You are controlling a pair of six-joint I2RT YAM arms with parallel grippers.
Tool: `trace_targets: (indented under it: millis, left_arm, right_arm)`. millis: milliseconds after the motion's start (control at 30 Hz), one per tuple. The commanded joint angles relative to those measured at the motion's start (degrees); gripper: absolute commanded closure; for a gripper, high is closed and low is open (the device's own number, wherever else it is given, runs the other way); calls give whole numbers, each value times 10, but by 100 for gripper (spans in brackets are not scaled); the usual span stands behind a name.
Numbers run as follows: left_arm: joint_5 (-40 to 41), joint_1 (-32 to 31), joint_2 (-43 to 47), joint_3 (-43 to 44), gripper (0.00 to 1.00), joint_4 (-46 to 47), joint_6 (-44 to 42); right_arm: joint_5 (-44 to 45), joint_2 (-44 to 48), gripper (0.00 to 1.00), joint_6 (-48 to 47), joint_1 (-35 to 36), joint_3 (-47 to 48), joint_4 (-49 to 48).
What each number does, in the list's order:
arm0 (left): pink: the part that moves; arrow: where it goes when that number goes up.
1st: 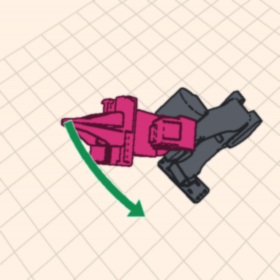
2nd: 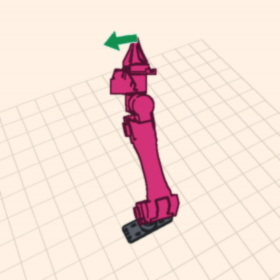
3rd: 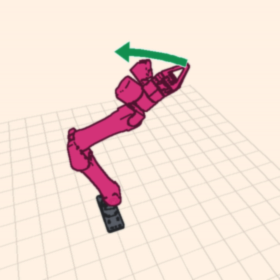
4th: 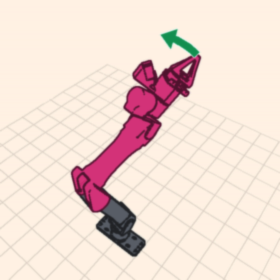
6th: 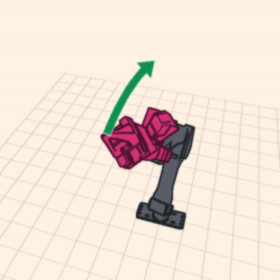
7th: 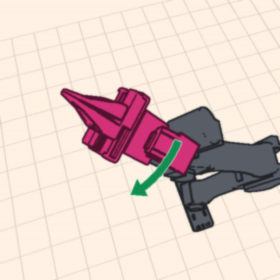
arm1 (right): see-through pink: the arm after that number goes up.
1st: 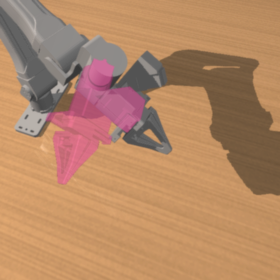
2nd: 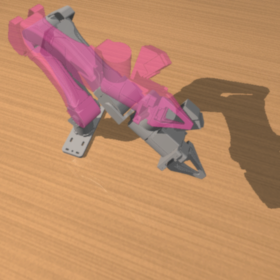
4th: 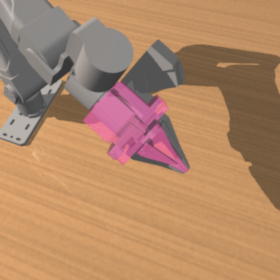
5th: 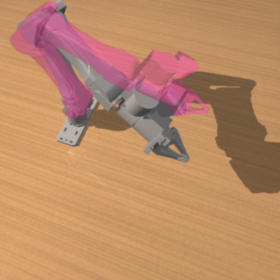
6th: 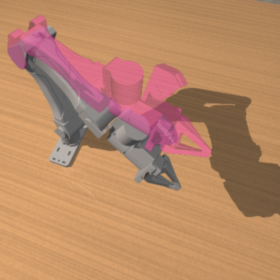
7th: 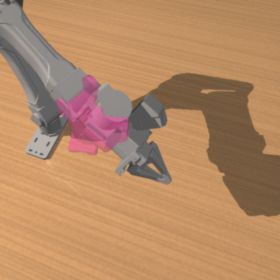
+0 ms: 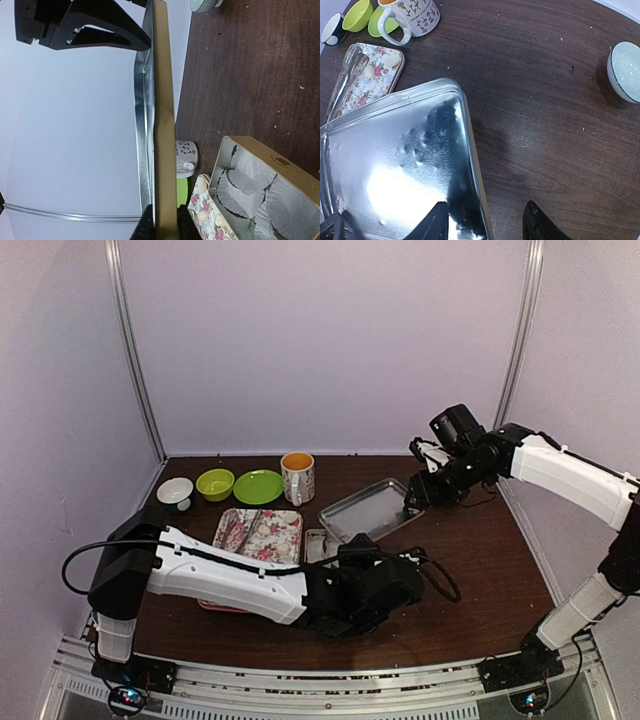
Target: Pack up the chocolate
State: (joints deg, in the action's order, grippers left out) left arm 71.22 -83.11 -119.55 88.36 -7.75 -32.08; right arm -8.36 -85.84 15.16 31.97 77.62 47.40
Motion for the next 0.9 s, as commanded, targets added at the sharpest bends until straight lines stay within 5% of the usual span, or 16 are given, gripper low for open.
trace_targets:
  millis: [0, 533, 867]
  left_arm:
    - [16, -4, -15, 23, 96, 26, -14]
    - [11, -6, -30, 44, 95, 25, -28]
    - [16, -6, -31, 45, 93, 32, -32]
  right_arm:
    - [55, -16, 52, -36, 7, 28, 27]
    - [93, -50, 76, -54, 21, 31, 46]
    - [92, -40, 100, -53, 20, 29, 42]
